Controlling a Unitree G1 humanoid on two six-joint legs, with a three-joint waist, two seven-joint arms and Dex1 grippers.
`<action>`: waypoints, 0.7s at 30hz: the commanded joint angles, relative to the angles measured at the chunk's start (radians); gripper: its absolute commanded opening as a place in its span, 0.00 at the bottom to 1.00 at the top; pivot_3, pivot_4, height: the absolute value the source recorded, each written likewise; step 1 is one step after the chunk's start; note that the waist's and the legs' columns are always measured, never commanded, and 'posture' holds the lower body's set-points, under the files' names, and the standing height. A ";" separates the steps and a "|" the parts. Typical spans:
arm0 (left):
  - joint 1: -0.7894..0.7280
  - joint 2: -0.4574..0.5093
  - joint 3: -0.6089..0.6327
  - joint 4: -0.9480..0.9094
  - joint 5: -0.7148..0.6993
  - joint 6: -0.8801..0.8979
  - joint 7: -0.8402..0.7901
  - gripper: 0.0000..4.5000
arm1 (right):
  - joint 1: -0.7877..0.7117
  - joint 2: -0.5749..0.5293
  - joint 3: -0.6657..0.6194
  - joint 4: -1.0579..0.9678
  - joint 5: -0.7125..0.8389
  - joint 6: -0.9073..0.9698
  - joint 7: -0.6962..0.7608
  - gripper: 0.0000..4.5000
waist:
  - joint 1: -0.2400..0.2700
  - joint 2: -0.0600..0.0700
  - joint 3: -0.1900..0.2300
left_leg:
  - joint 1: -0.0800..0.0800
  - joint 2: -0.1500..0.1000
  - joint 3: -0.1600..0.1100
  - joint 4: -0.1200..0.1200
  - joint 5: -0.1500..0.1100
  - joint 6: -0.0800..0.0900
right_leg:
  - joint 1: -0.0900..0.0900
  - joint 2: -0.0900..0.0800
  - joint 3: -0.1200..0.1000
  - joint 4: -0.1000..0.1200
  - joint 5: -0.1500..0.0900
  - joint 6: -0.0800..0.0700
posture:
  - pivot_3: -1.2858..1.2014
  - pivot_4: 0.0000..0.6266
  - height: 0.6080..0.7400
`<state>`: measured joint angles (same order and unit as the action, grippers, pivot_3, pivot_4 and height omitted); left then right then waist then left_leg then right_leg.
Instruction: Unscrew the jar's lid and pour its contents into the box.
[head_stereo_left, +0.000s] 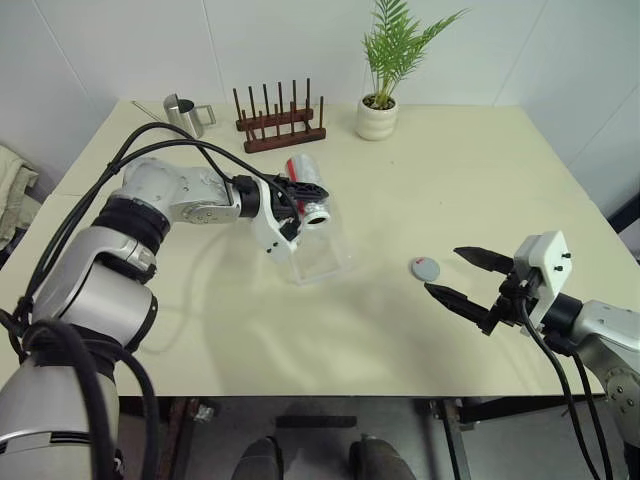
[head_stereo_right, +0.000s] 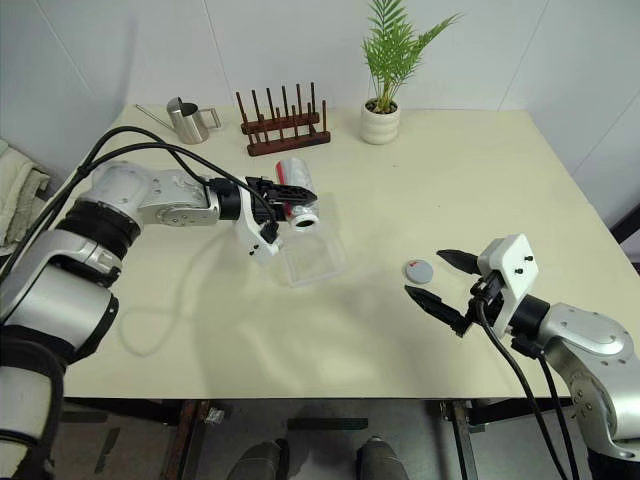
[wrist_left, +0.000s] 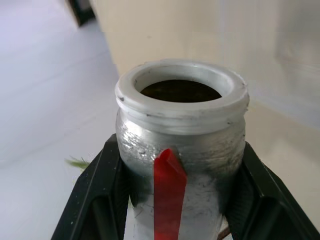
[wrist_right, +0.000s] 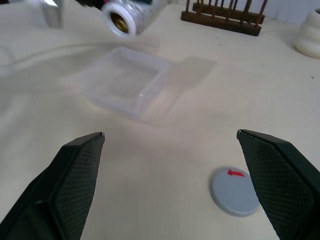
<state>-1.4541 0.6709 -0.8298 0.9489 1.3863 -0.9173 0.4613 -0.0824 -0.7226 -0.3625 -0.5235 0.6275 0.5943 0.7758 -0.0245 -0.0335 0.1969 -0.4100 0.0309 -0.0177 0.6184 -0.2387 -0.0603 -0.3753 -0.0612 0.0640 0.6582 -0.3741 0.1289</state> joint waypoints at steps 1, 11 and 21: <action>-0.068 -0.028 -0.121 -0.026 0.176 0.169 0.300 0.45 | -0.005 -0.026 -0.029 -0.035 0.035 -0.001 0.003 0.99 | 0.002 -0.001 0.001 | 0.000 0.000 0.000 0.000 0.000 0.000 | 0.000 0.000 0.000 0.000 0.000 0.000 | 0.52 0.24 1.00; -0.116 -0.091 -0.283 0.067 0.349 0.543 0.610 0.45 | -0.073 -0.041 0.002 -0.001 0.039 0.004 -0.002 0.99 | 0.016 -0.007 0.004 | 0.000 0.000 0.000 -0.001 0.000 0.000 | -0.002 0.000 0.000 0.001 0.000 0.000 | 0.52 0.24 1.00; -0.099 -0.094 -0.332 0.081 0.339 0.604 0.682 0.45 | -0.099 -0.039 0.016 0.004 0.038 0.010 -0.004 0.99 | 0.044 -0.007 0.004 | -0.001 0.000 0.001 0.002 0.000 -0.001 | -0.002 0.000 0.000 0.003 0.000 0.000 | 0.52 0.24 1.00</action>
<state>-1.5268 0.5708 -1.1791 1.0313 1.7551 -0.3071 1.1258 -0.1688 -0.7435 -0.3340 -0.5074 0.6505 0.6113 0.7732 0.0198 -0.0403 0.2008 -0.4109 0.0308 -0.0169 0.6211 -0.2384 -0.0611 -0.3773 -0.0614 0.0639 0.6619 -0.3742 0.1290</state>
